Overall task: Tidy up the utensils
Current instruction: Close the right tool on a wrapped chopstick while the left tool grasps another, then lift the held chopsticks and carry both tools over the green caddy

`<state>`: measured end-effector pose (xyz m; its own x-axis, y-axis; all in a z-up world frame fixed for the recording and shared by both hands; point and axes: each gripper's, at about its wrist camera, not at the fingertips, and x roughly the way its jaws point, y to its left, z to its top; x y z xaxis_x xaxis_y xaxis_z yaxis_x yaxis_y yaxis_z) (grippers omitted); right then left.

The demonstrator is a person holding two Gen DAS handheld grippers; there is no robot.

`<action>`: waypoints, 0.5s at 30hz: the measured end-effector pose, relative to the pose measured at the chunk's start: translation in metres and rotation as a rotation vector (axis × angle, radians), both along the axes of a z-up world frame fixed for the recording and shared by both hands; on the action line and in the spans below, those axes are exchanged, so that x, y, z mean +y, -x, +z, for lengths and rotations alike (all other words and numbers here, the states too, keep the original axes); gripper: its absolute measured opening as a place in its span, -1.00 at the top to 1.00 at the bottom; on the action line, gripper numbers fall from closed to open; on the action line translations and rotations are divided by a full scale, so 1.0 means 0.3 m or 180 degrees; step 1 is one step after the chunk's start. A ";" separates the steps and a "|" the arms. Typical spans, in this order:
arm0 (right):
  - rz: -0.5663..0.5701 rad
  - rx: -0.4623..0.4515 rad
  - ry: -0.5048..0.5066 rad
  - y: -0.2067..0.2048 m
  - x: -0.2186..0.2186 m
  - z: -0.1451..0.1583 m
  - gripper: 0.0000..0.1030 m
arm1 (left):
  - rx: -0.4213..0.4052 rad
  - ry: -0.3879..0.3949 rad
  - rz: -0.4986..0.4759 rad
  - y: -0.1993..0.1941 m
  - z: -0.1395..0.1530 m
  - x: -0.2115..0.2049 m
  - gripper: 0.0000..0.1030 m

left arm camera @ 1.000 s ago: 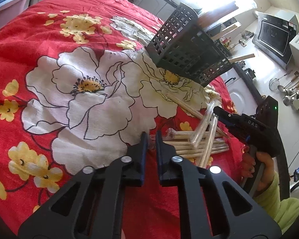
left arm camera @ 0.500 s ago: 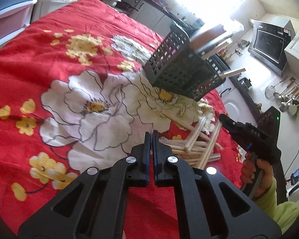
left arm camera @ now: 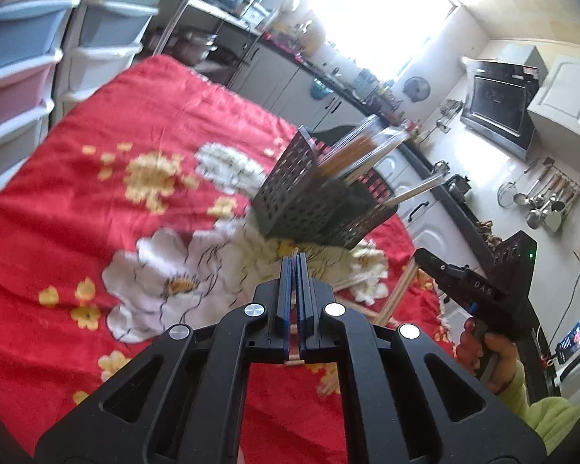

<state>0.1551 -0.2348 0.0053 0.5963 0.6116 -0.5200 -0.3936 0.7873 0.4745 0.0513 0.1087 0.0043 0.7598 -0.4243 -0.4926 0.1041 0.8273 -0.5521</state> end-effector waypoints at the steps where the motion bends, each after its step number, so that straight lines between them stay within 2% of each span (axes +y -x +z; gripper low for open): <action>1: 0.0015 -0.0032 0.0000 0.003 0.005 0.011 0.82 | -0.0043 -0.0012 -0.0012 -0.001 0.018 -0.004 0.99; 15: 0.0118 -0.0416 0.0021 0.042 0.027 0.132 0.87 | -0.0462 -0.0138 -0.0209 -0.003 0.191 -0.093 0.99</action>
